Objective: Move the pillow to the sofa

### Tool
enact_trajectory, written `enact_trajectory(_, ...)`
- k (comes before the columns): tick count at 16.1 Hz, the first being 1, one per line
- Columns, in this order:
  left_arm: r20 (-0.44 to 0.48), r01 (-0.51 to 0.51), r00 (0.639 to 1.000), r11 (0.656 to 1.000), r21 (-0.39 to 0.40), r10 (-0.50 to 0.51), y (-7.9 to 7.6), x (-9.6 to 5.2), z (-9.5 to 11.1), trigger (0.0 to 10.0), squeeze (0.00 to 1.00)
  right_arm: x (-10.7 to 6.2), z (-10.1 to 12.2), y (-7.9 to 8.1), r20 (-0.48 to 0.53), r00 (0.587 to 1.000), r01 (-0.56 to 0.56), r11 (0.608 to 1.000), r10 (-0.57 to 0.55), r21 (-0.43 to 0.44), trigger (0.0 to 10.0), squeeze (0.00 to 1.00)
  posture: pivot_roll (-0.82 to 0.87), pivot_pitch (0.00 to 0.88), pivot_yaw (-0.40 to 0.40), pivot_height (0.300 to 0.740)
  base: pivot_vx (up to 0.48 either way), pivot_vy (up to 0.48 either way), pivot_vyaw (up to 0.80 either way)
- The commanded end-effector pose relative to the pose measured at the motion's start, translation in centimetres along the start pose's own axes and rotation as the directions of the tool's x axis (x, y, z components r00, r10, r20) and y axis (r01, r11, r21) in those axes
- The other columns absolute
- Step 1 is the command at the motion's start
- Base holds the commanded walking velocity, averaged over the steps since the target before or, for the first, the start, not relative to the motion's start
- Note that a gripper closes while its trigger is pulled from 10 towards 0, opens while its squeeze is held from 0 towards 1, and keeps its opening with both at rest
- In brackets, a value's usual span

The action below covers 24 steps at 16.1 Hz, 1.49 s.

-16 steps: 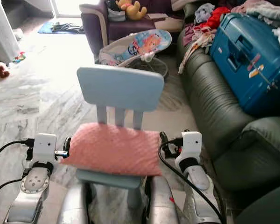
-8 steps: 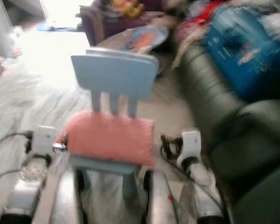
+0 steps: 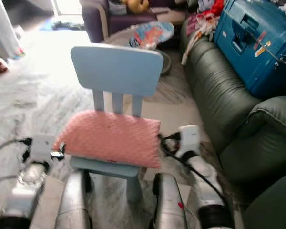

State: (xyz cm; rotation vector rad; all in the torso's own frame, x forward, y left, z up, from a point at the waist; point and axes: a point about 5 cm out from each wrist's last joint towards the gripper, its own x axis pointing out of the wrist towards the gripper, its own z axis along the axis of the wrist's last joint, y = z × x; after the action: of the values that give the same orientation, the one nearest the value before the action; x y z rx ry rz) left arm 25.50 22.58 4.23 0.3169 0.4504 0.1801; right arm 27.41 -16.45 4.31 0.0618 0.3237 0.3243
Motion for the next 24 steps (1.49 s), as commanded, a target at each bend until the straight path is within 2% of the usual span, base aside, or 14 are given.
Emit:
enact_trajectory(1,-0.030,0.000,1.000,1.000,-0.005,0.000,0.7,0.3,-0.3,10.0,0.56,0.3,0.0,1.1,-0.020,0.998,-0.056,0.998,0.057,0.029,10.0,1.00,0.04,0.000,-0.052,0.518,0.000,0.000,0.00)
enact_trajectory(2,-0.030,-0.004,1.000,1.000,-0.008,0.004,0.9,0.5,-0.1,10.0,0.55,0.4,-0.1,1.6,-0.035,0.996,-0.085,0.995,0.087,0.049,10.0,1.00,0.04,0.000,-0.053,0.518,0.000,0.000,0.00)
enact_trajectory(3,-0.034,0.018,0.999,1.000,0.002,-0.018,0.9,0.7,0.2,10.0,0.32,0.6,-0.3,2.1,-0.067,0.992,-0.107,0.993,0.110,0.049,10.0,0.92,0.04,0.000,-0.050,0.518,0.000,0.000,0.00)
enact_trajectory(4,-0.032,0.026,0.999,1.000,0.006,-0.026,1.0,0.9,0.5,10.0,0.00,0.8,-0.7,2.4,-0.100,0.987,-0.117,0.991,0.123,0.064,10.0,0.69,0.04,0.008,-0.049,0.518,0.000,0.000,0.00)
enact_trajectory(5,-0.022,0.045,0.999,0.999,0.019,-0.045,1.2,1.2,0.9,10.0,0.00,1.1,-0.4,2.9,-0.087,0.986,-0.136,0.989,0.142,0.064,10.0,0.00,0.04,0.050,-0.045,0.518,0.000,0.000,0.00)
enact_trajectory(10,-0.070,0.096,0.993,0.994,0.049,-0.093,1.0,2.6,0.6,10.0,0.00,1.6,-1.9,2.9,-0.222,0.972,-0.067,0.995,0.082,0.077,10.0,0.00,0.04,0.153,-0.073,0.518,0.000,0.000,0.00)
enact_trajectory(13,-0.075,0.082,0.994,0.996,0.041,-0.078,1.0,3.4,1.0,10.0,0.00,2.0,-2.3,2.6,-0.270,0.961,-0.052,0.998,0.062,0.041,10.0,0.00,0.03,0.188,-0.090,0.518,0.000,0.000,0.00)
enact_trajectory(14,-0.068,0.065,0.996,0.998,0.014,-0.064,1.1,3.6,1.1,10.0,0.00,2.2,-2.5,2.6,-0.279,0.958,-0.055,0.998,0.064,0.043,10.0,0.00,0.03,0.200,-0.094,0.518,0.000,0.000,0.00)
enact_trajectory(16,-0.012,-0.003,1.000,1.000,-0.016,0.003,1.9,4.0,1.8,10.0,0.00,2.5,-2.2,2.9,-0.264,0.963,-0.055,0.998,0.064,0.042,10.0,0.00,0.03,0.221,-0.102,0.518,0.000,0.000,0.00)
enact_trajectory(20,0.063,-0.086,0.994,0.996,-0.014,0.086,3.4,4.7,3.5,10.0,0.00,3.3,-1.7,3.4,-0.235,0.968,-0.079,0.996,0.089,0.052,10.0,0.00,0.04,0.248,-0.104,0.518,0.000,0.000,0.00)
enact_trajectory(22,0.072,-0.094,0.993,0.995,-0.016,0.095,3.7,4.9,3.9,10.0,0.00,3.7,-1.7,3.5,-0.231,0.969,-0.082,0.995,0.092,0.053,10.0,0.00,0.04,0.260,-0.104,0.518,0.000,0.000,0.00)
enact_trajectory(23,0.053,-0.075,0.996,0.997,-0.035,0.077,3.6,5.5,3.7,10.0,0.00,4.3,-1.7,3.6,-0.233,0.969,-0.067,0.994,0.086,0.090,10.0,0.00,0.04,0.277,-0.108,0.518,0.000,0.000,0.00)
enact_trajectory(24,0.036,-0.062,0.997,0.996,-0.058,0.065,3.4,5.7,3.6,10.0,0.00,4.8,-1.4,3.7,-0.224,0.970,-0.072,0.994,0.090,0.086,10.0,0.00,0.05,0.289,-0.115,0.518,0.000,0.000,0.00)
